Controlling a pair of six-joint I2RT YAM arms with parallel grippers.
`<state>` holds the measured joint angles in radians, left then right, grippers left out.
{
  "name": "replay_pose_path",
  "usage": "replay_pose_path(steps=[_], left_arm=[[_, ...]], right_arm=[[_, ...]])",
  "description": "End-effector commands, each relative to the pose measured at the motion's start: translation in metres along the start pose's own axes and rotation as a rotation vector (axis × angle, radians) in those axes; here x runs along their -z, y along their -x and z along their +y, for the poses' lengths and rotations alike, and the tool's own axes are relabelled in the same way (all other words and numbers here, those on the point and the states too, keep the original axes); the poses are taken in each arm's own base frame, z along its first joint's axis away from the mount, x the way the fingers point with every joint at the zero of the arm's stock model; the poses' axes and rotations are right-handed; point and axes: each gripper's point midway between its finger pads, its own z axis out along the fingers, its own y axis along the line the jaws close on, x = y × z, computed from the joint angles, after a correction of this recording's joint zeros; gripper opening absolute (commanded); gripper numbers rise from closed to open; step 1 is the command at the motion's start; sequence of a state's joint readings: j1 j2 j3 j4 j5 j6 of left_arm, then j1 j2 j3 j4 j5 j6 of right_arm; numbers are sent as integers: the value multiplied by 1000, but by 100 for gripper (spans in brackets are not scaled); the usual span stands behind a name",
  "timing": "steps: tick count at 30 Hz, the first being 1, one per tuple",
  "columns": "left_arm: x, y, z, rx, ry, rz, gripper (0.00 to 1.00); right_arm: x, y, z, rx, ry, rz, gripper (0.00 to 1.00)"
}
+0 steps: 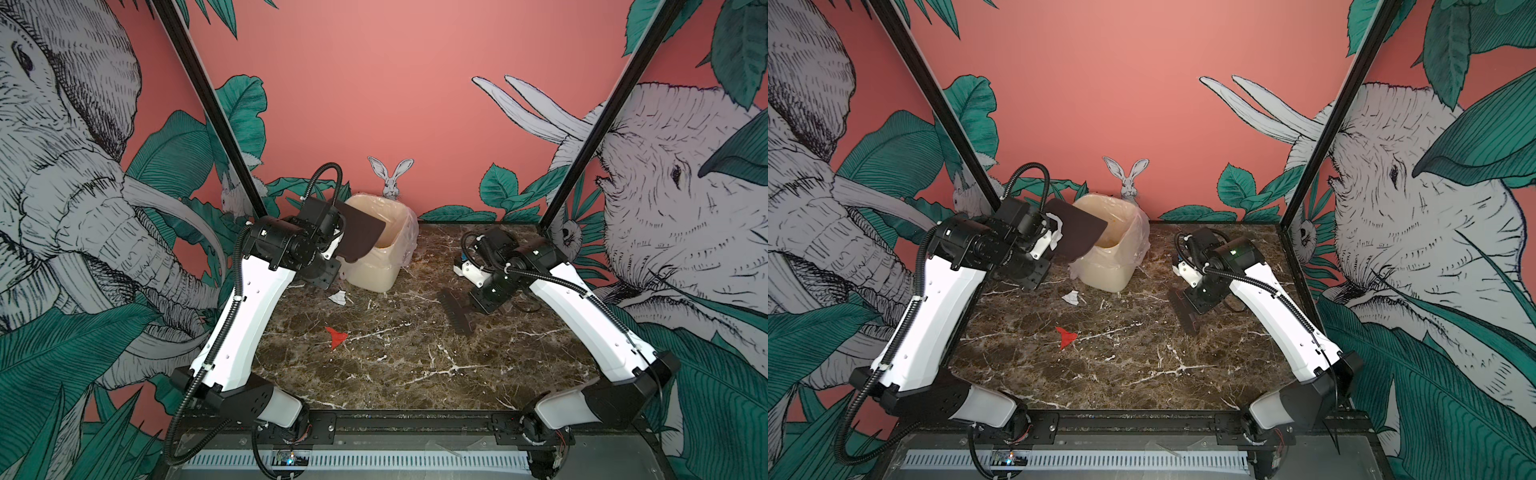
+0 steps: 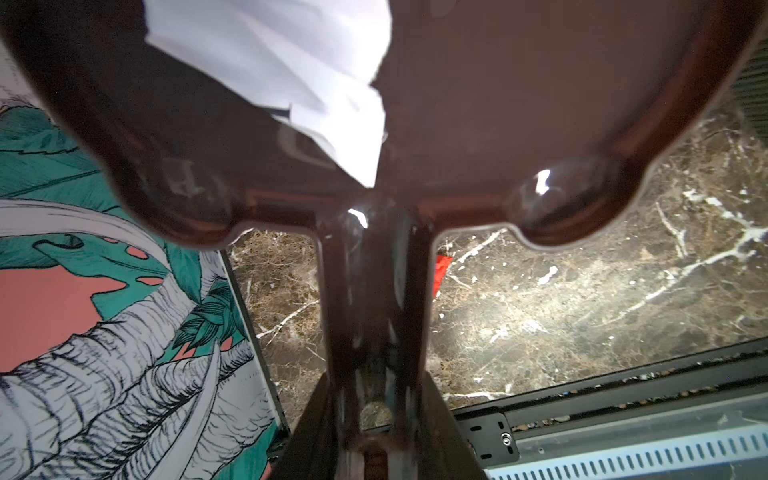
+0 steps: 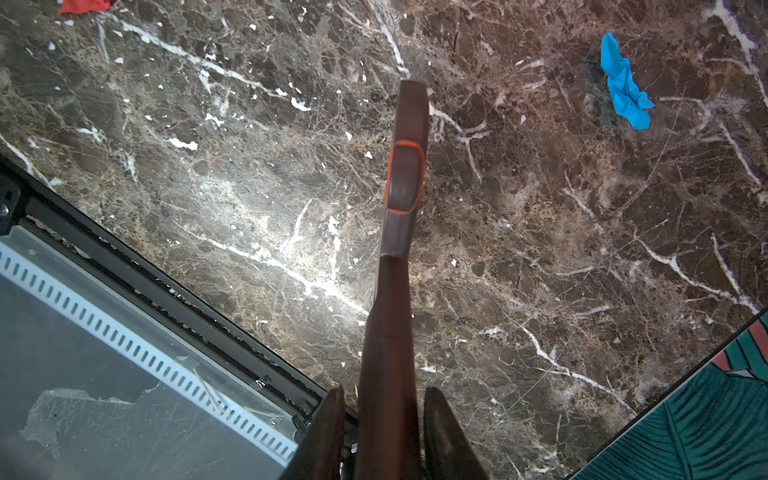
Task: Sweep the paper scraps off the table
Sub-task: 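Lift the maroon dustpan with the left gripper up to the cream bin, then tip the dustpan over the cream bin with the left gripper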
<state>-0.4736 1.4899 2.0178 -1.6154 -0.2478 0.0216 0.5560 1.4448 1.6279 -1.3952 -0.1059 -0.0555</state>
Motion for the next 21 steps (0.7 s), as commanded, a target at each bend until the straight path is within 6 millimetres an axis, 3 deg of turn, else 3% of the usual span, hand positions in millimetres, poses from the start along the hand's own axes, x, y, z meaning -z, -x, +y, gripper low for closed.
replay_pose_path(steps=[1,16,21], left_arm=[[-3,-16,13,-71,43,102,0],[-31,44,58,-112,218,83,0],[-25,57,72,-140,299,43,0]], right_arm=[[7,-5,4,-2,18,-23,0],[9,-9,9,-8,47,-7,0],[8,-8,9,-12,47,3,0]])
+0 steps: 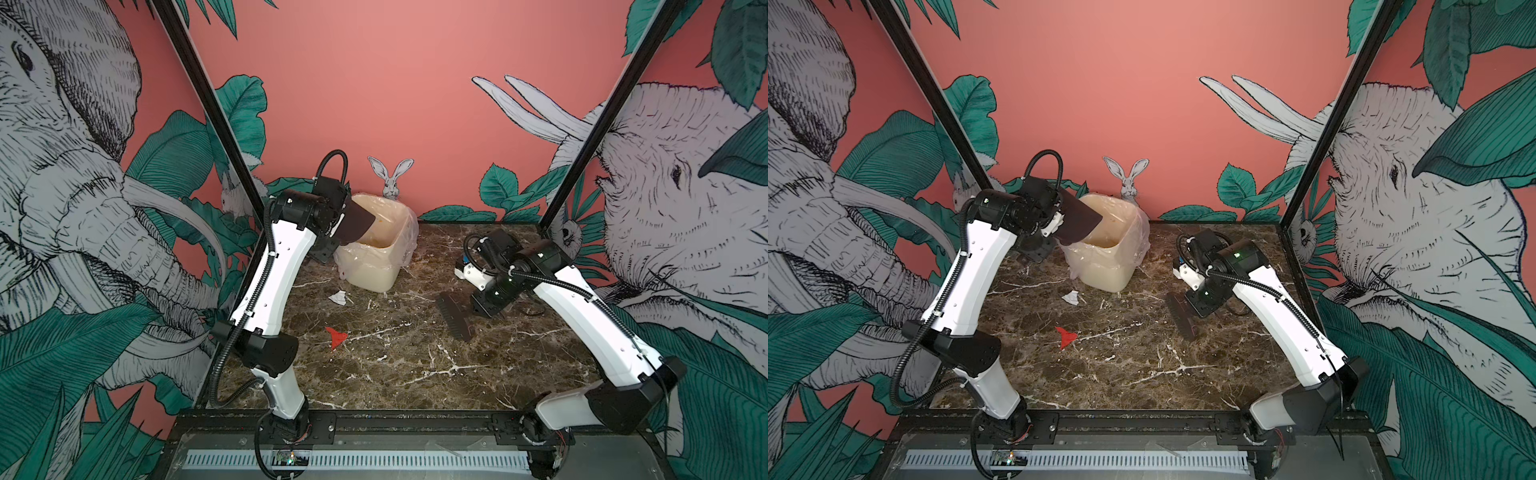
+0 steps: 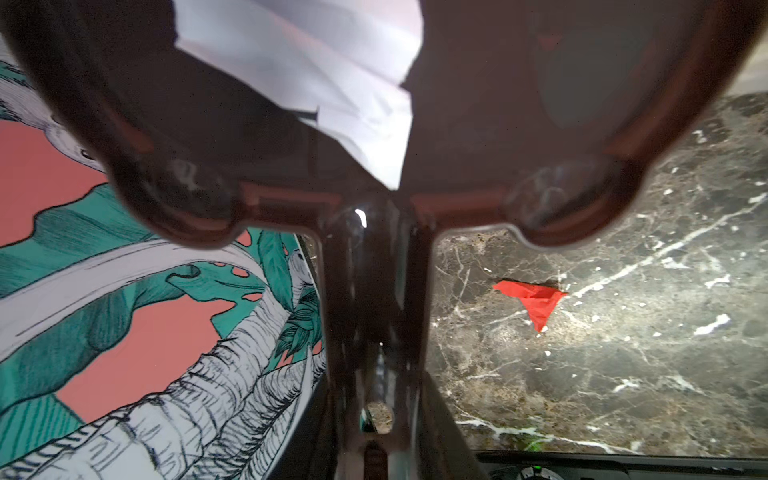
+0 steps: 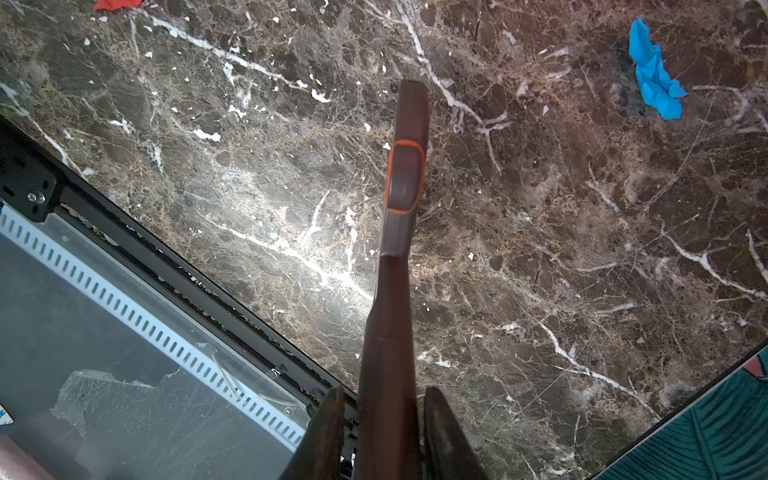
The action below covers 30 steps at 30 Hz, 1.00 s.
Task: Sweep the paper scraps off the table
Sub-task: 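Tip the dustpan over the cream bin with the left gripper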
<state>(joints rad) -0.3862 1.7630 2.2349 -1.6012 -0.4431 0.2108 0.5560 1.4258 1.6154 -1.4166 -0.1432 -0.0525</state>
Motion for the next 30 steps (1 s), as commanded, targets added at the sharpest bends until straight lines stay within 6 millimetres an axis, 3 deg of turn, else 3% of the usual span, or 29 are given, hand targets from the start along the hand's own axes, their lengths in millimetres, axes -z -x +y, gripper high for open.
replay_pose_path(steps=[1,5,17,30], left_arm=[[17,4,26,-8,105,-58,0],[18,8,35,-42,155,-67,0],[14,24,38,-134,198,-88,0],[14,52,42,-359,437,-80,0]], right_arm=[[5,1,1,-9,10,-6,0],[4,4,2,-11,19,-6,0],[4,2,3,-17,25,18,0],[3,5,5,-20,38,26,0]])
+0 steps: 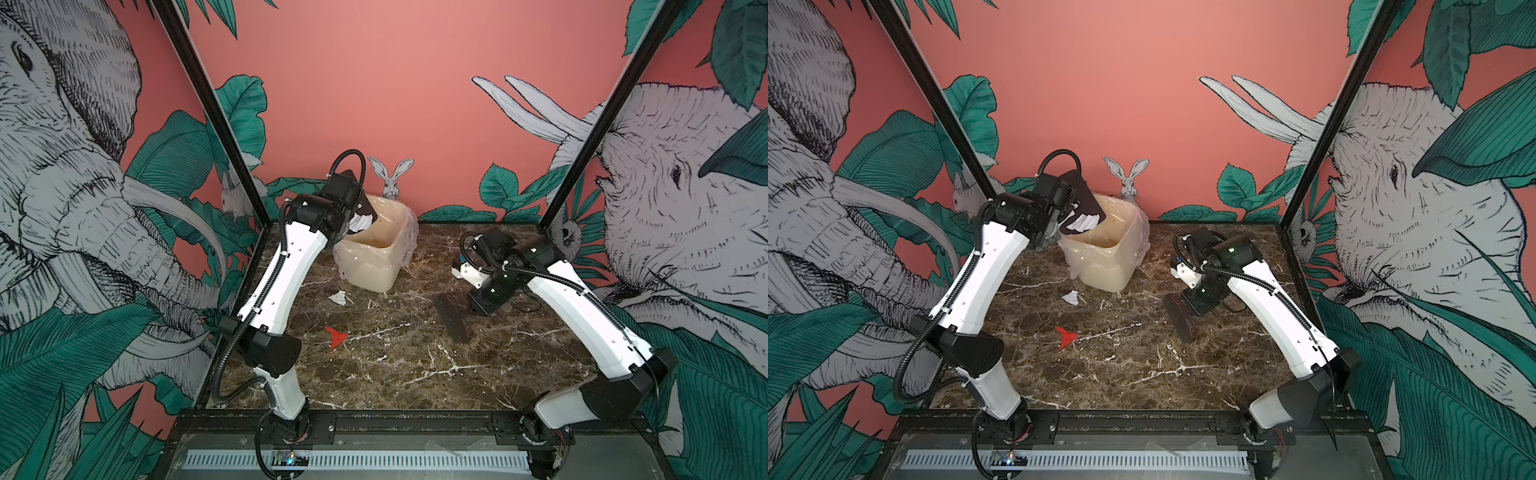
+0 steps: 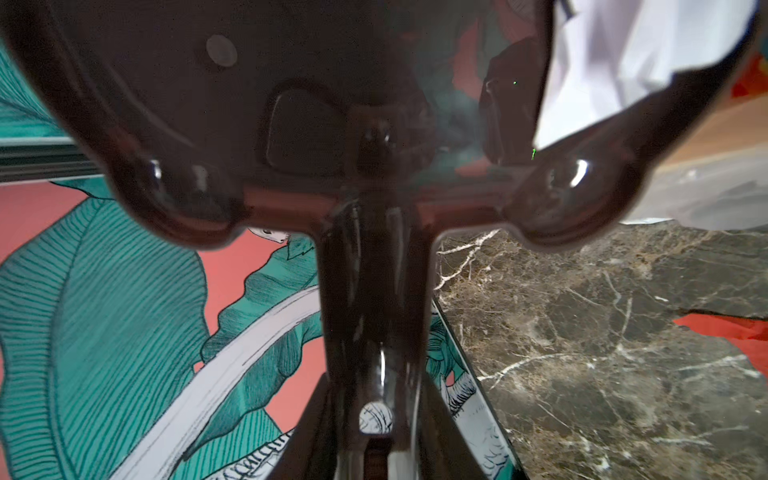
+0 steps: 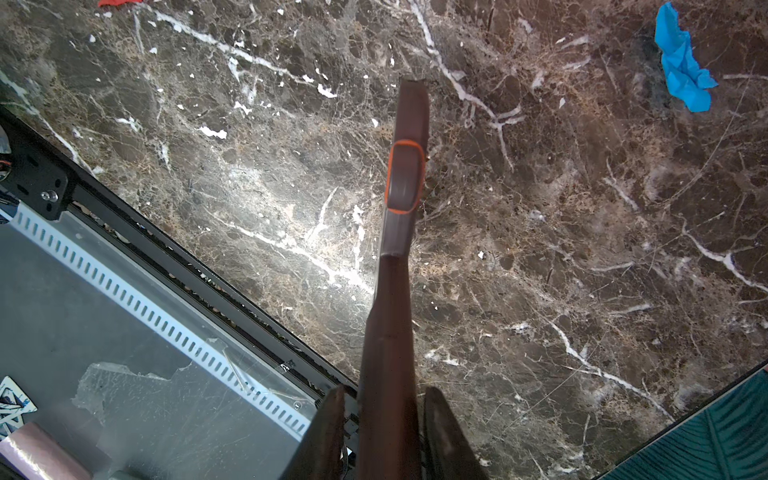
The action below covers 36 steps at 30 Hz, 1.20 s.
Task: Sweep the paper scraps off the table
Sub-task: 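Tip the dustpan over the cream bin with the left gripper, then lower the dustpan with the left gripper while the right brush nears the blue scrap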
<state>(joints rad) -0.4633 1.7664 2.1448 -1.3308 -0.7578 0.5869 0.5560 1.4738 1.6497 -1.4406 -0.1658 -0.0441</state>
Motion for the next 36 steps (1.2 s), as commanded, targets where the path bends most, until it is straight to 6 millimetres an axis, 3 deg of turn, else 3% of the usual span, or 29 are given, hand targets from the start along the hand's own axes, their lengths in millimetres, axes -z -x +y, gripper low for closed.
replay_pose_path(steps=[1,10,19,36], left_arm=[[8,5,19,-47,117,-17,0],[4,21,23,-215,259,-3,0],[16,36,38,-336,434,-43,0],[28,30,46,-316,482,-69,0]], right_arm=[[8,0,2,-7,11,-7,0],[9,-1,3,-7,14,-8,0],[9,0,3,-8,13,-12,0],[12,-1,-4,-18,-34,-26,0]])
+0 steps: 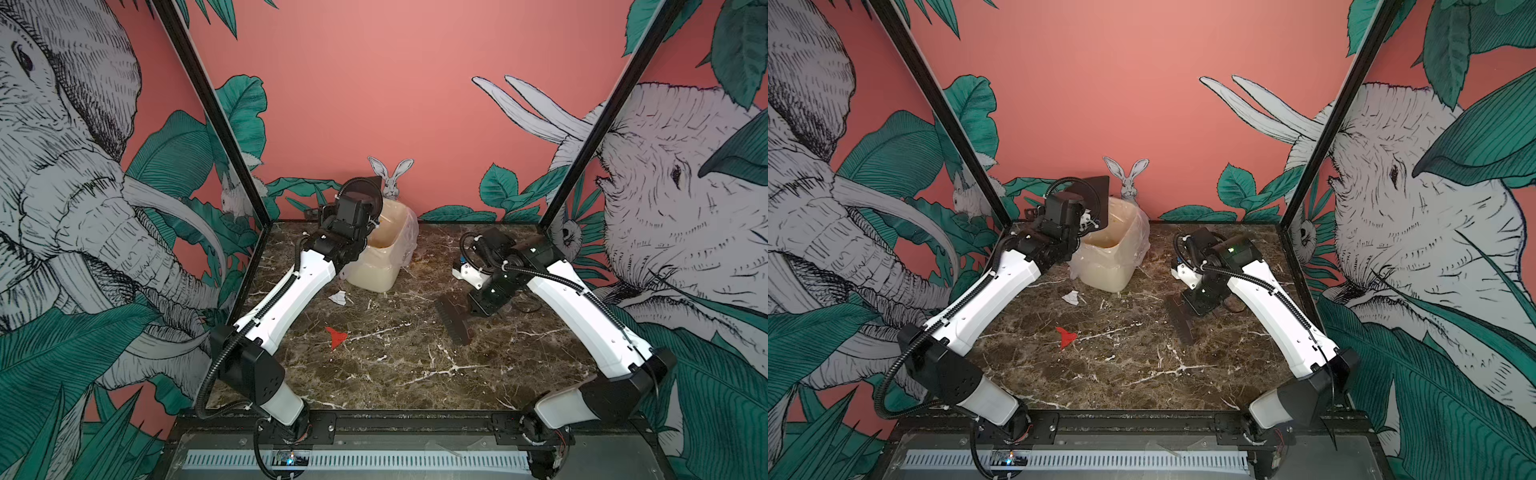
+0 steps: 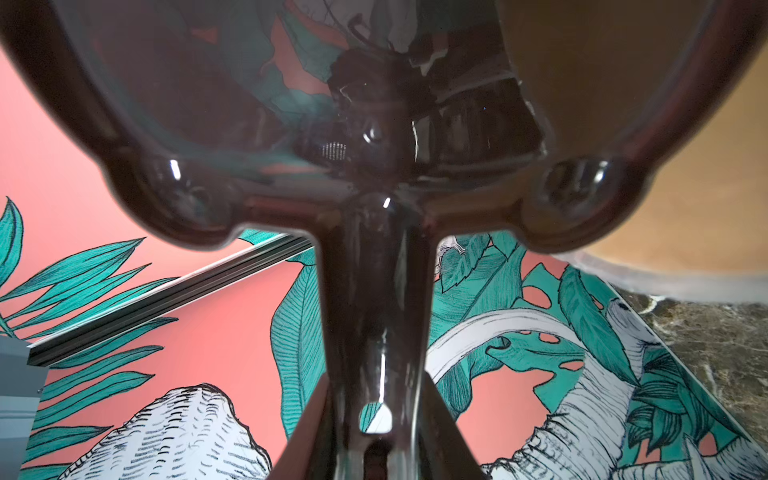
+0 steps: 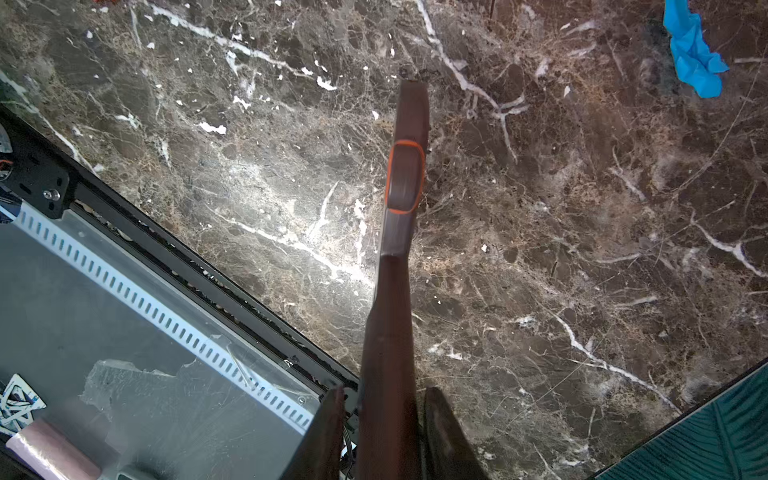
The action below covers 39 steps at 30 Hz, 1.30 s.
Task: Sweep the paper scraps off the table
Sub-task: 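Lower the dustpan with the left gripper while the right brush nears the blue scrap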
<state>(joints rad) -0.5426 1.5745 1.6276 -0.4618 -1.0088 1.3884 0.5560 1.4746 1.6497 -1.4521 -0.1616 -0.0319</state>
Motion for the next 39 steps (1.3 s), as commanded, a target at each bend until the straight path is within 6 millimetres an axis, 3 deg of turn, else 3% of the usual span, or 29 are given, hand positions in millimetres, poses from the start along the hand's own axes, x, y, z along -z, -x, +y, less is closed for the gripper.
replay_pose_path(steps=[1,9,14,18,27,33,39], left_arm=[[17,-21,28,110,59,4,0],[57,-29,57,430,20,-94,0],[104,2,43,564,-84,-250,0],[134,25,17,660,-221,-328,0],[172,38,-60,840,-554,-390,0],[195,44,-120,776,-677,-359,0],[218,40,-169,734,-759,-318,0]], right_arm=[[12,2,-6,-5,-44,-39,0],[24,6,-58,-3,-349,-40,0],[38,19,-94,9,-567,-47,0],[41,30,-122,18,-708,-29,0],[29,63,-170,66,-779,-66,0],[-8,87,-184,183,-711,-8,0],[-35,93,-196,262,-688,90,0]])
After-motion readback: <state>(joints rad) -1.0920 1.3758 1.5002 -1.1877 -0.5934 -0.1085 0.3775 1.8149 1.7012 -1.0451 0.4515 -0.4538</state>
